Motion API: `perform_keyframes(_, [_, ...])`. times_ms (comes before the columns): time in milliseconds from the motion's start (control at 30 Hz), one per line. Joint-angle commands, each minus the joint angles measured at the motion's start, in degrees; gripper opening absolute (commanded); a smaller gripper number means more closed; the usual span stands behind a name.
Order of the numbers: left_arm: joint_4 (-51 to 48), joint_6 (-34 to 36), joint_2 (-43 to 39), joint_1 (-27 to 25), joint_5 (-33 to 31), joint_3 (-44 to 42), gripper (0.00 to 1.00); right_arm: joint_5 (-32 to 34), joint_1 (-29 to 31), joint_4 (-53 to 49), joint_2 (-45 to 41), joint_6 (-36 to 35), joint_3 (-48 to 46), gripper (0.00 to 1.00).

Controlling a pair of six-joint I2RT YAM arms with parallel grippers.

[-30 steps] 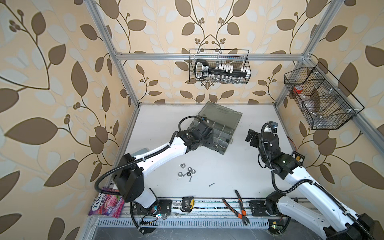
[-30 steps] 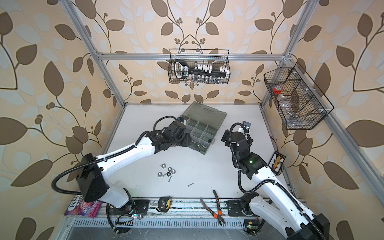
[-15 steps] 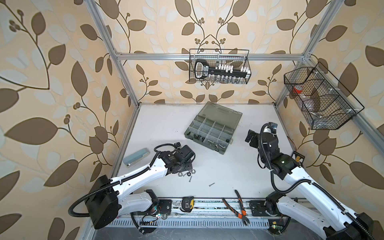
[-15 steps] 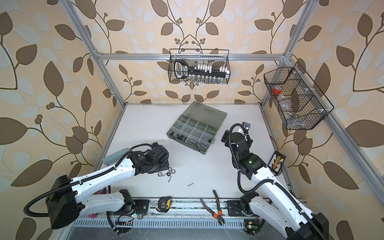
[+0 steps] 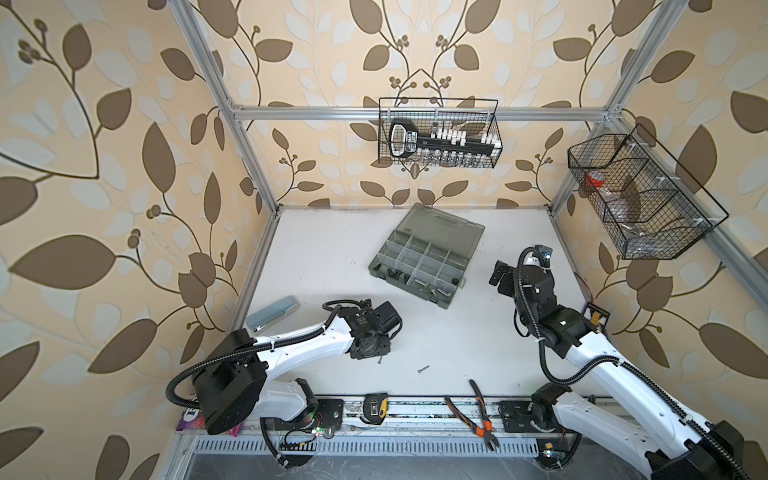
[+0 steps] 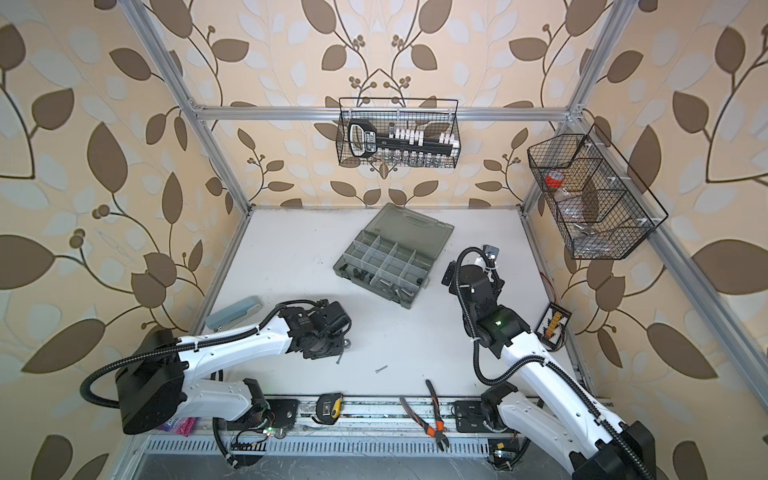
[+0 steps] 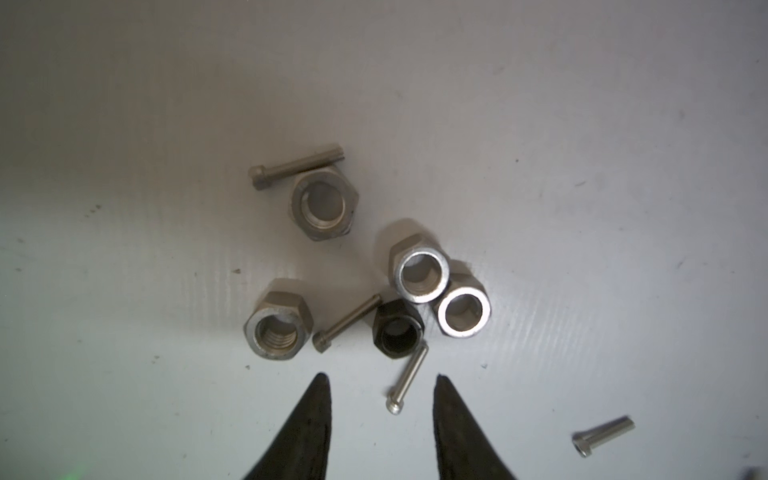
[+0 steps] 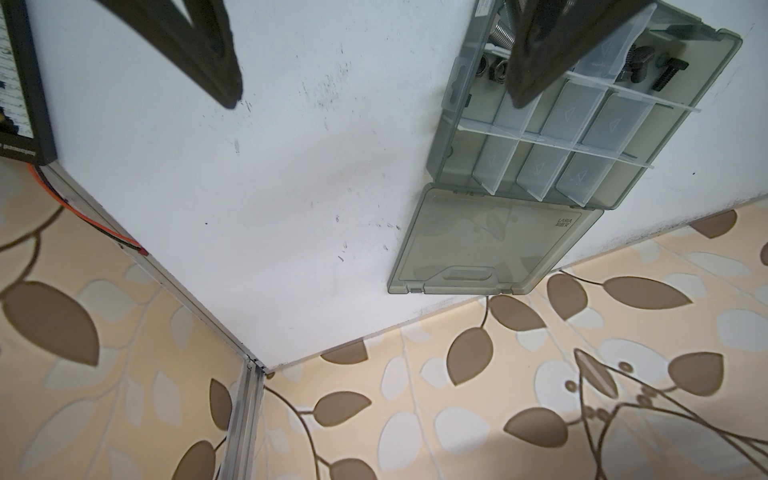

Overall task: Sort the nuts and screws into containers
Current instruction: 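Lower the left gripper and grasp the last black nut in the cluster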

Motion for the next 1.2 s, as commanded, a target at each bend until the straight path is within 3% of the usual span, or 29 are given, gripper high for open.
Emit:
perform_keyframes(0, [0.35,0.23,0.53,-0.39,-0.14,1.70,0.40,1.37,-0.19,0.35,-0.05,0.19,-0.59,1.00])
perform_keyframes(1167, [2.88,1.87,9.43,-0.39,1.35,3.51,0.29,2.71,-0.14,0.24,-0.66,-0.09,-0.54,1.00])
